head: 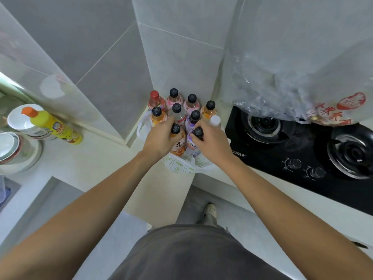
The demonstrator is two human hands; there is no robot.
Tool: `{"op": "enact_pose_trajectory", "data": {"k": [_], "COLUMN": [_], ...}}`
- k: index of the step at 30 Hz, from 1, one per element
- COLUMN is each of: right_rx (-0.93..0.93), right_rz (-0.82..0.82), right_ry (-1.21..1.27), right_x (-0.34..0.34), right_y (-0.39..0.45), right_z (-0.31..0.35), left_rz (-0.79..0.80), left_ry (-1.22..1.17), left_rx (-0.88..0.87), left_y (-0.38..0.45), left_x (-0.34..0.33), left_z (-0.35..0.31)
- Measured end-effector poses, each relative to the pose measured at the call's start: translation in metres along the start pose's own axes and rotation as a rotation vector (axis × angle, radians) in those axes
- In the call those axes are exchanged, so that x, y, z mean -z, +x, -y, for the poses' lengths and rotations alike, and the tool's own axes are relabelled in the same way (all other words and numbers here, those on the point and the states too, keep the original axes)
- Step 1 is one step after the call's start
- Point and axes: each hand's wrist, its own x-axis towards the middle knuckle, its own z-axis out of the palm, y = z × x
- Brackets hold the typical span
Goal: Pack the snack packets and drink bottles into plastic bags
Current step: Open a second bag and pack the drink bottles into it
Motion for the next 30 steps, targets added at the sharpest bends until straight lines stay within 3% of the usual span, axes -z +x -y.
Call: {"op": "enact_pose_trajectory", "data": {"k": [13,17,23,26,30], "right_rx": [0.016,0.01,-0.11,-0.207,-0.357], "right_rz": [0.061,-0.062,-0.3,-0.272,-0.154], "right_ry": [-0.076,-0.068,-0.034,-0.049,-0.036], "right_x": [-0.009,0.006,0.029,0.027,0.016], "right_y": [0.005,0.0,0.008,0.013,0.016], "right_z": [-0.001,-0.006,-0.048,-0.073,-0.092], "left_rz": [0.016,-0.084,-0.326,-0.312,-0.171], "left_ry": [0.053,0.073,0.135,0.172,0.052], "left_rx": [0.026,0.034,0.171,0.27,0.454], "left_y": [-0.012,-0.023,-0.027,-0.02,-0.011], "left_x": [0.0,0.01,0.024,0.025,0.024], "left_z": [0.02,0.023,0.062,0.075,0.083]}}
